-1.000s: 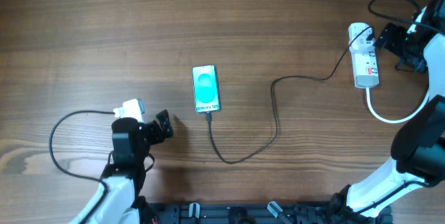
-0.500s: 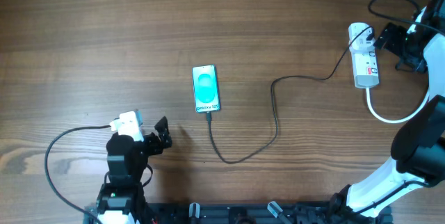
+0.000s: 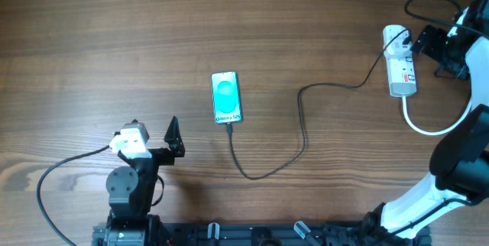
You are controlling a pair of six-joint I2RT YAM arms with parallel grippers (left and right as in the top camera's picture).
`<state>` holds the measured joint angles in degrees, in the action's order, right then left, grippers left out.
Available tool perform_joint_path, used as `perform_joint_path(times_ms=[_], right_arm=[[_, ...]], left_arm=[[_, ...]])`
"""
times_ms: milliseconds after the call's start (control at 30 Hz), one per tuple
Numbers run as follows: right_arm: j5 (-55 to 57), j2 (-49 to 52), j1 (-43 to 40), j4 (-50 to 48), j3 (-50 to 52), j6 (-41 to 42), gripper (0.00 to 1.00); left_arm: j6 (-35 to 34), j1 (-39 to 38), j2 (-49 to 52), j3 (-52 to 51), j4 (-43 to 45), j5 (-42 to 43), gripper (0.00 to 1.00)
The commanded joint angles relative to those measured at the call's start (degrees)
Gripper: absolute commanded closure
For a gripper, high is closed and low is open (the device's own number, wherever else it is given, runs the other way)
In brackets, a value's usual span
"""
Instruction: Plug charger to phone and switch on socket
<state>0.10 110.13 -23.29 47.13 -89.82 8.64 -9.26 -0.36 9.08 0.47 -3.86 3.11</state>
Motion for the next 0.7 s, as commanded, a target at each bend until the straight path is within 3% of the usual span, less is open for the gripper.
perform_joint_path(times_ms=[0,233,667], right_arm=[[0.8,-0.5,0.0,-0.2,-0.3,-1.1,0.0],[0.8,-0.5,0.0,-0.1,-0.3,-1.1,0.0],[0.8,-0.5,0.0,-0.2,-0.3,-1.1,0.0]], left_arm=[[4.8,0.2,-3.3,-0.2,-0.5,0.5,0.0],[13.6,0.2,-9.0,-0.2,-0.7,-0.9,0.0],[13.3,0.2,-8.9,-0.2,-0.5,-0.2,0.0]])
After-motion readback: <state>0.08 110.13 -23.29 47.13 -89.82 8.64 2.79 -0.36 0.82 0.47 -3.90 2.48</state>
